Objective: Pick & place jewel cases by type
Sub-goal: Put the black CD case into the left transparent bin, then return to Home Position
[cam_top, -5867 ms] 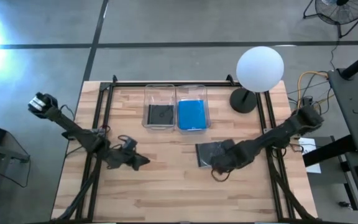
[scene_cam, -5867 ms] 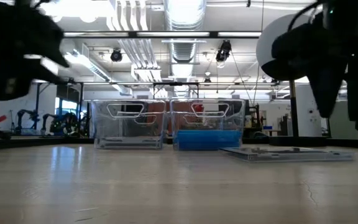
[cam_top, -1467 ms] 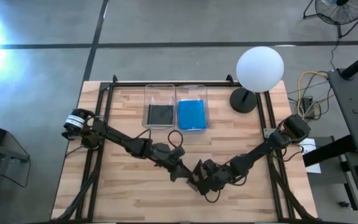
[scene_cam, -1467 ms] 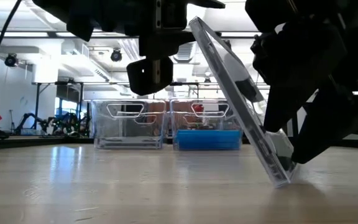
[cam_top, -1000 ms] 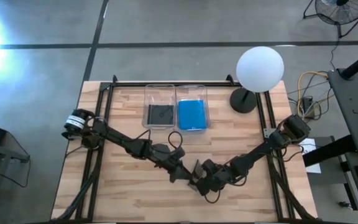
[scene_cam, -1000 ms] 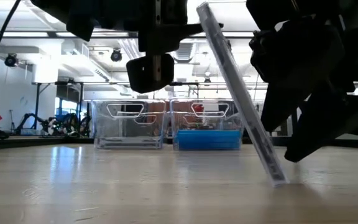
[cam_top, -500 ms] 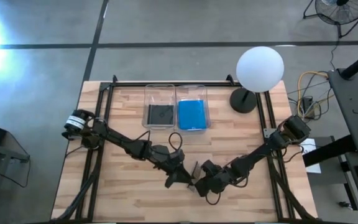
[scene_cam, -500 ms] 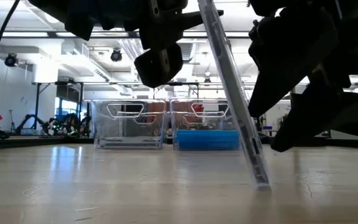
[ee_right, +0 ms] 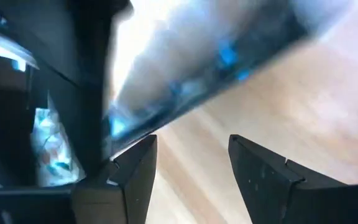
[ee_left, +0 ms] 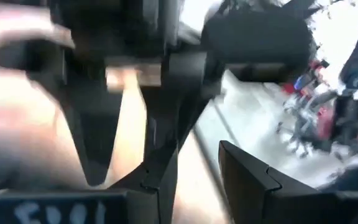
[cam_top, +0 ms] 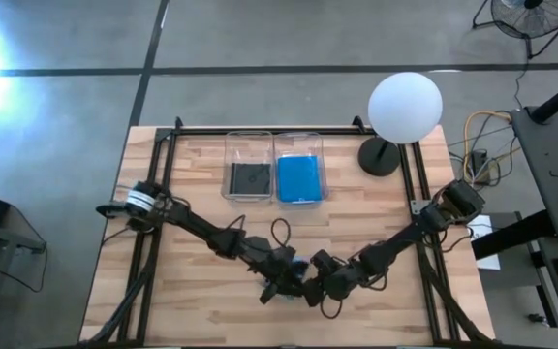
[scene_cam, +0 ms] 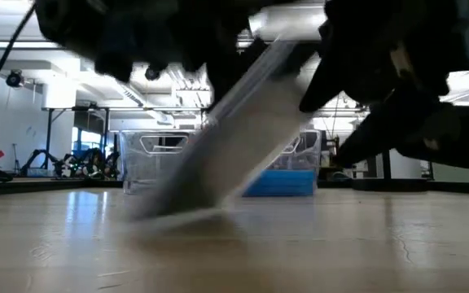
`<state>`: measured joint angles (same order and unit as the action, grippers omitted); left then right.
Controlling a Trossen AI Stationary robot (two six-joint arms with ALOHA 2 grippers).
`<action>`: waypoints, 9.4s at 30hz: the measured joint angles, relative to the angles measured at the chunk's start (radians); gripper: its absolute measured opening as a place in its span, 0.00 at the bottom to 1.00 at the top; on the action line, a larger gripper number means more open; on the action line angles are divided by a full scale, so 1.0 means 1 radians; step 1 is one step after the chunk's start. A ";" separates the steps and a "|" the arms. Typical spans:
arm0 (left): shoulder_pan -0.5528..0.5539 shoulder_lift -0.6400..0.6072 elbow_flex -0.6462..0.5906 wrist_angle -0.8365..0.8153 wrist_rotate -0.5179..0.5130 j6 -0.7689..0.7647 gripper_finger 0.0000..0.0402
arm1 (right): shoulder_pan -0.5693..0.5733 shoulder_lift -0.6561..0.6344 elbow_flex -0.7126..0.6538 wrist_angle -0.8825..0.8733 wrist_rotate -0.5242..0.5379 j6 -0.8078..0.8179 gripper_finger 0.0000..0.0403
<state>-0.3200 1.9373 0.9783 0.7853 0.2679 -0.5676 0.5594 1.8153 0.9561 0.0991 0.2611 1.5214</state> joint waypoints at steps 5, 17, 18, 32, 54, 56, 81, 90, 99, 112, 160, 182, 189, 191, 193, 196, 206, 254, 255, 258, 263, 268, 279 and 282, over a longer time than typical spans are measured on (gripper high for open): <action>0.001 -0.020 -0.026 0.022 0.025 0.042 0.26 | 0.000 0.000 0.000 -0.008 0.000 0.028 0.48; 0.035 -0.342 -0.059 -1.006 -0.406 0.081 0.26 | -0.009 0.001 0.000 -0.021 0.083 0.123 0.49; 0.029 -0.377 -0.066 -1.110 -0.476 0.032 0.26 | -0.015 0.003 0.002 -0.021 0.083 0.120 0.49; 0.186 -0.555 -0.353 -1.132 -0.420 -0.176 0.26 | -0.066 0.275 0.325 -0.097 0.027 0.307 0.58; -0.026 -0.484 -0.416 -0.929 -0.203 -0.358 0.26 | -0.148 0.520 0.684 -0.388 0.074 0.506 0.62; -0.055 -0.484 -0.412 -0.906 -0.194 -0.391 0.26 | -0.152 0.519 0.679 -0.389 0.070 0.505 0.62; -0.185 -0.483 -0.432 -0.900 -0.250 -0.534 0.26 | -0.150 0.361 0.713 -0.346 0.222 -0.026 0.60; -0.184 -0.483 -0.441 -0.834 -0.270 -0.542 0.26 | -0.175 0.372 0.778 -0.312 0.213 -0.200 0.59; -0.183 -0.483 -0.442 -0.837 -0.273 -0.543 0.26 | -0.190 0.368 0.755 -0.269 0.174 -0.216 0.58; -0.183 -0.483 -0.443 -0.841 -0.281 -0.530 0.26 | -0.223 0.369 0.717 -0.274 0.039 -0.167 0.56; -0.278 -0.635 -0.432 -0.932 -0.543 -0.572 0.26 | -0.245 0.342 0.689 -0.426 -0.052 -0.166 0.09; -0.612 -1.040 -0.427 -1.068 -1.128 -0.872 0.26 | -0.568 0.000 0.658 -0.472 0.064 -0.309 0.06; -0.613 -1.093 -0.427 -1.057 -1.197 -0.847 0.26 | -0.772 0.153 0.655 -0.431 -0.200 -0.210 0.11; -0.613 -1.099 -0.427 -1.052 -1.208 -0.839 0.26 | -0.785 0.194 0.659 -0.393 -0.241 -0.178 0.17; -0.612 -1.101 -0.427 -1.054 -1.214 -0.827 0.26 | -0.788 0.226 0.666 -0.341 -0.265 -0.156 0.24; -0.611 -1.098 -0.427 -1.056 -1.215 -0.802 0.26 | -0.789 0.261 0.688 -0.284 -0.335 -0.128 0.35; -0.611 -1.104 -0.427 -1.075 -1.235 -0.791 0.26 | -0.706 0.111 0.724 -0.781 -0.278 -0.445 0.54; 0.421 -1.858 -0.800 -0.813 -0.034 0.008 0.26 | -0.352 -1.594 -0.823 0.200 0.003 -1.124 0.58; 0.421 -1.865 -0.820 -0.811 -0.033 0.008 0.26 | -0.352 -1.613 -0.836 0.215 0.007 -1.124 0.58; 0.421 -1.873 -0.881 -0.808 -0.033 0.007 0.26 | -0.350 -1.673 -0.886 0.231 0.001 -1.119 0.58; 0.416 -1.858 -0.963 -0.748 -0.053 0.005 0.26 | -0.351 -1.713 -0.941 0.235 0.034 -1.027 0.57; 0.398 -1.901 -0.969 -0.736 -0.093 -0.004 0.26 | -0.357 -1.731 -0.947 0.233 0.058 -1.126 0.58; 0.388 -1.885 -0.963 -0.706 -0.104 -0.016 0.26 | -0.358 -1.666 -0.947 0.141 0.109 -1.580 0.58; 0.388 -1.881 -0.968 -0.710 -0.119 0.010 0.26 | -0.360 -1.657 -0.947 0.143 0.114 -1.619 0.58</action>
<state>0.0681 0.0559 0.0108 0.0749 0.1489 -0.5572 0.1998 0.1579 0.0090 0.2418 0.3750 -0.0977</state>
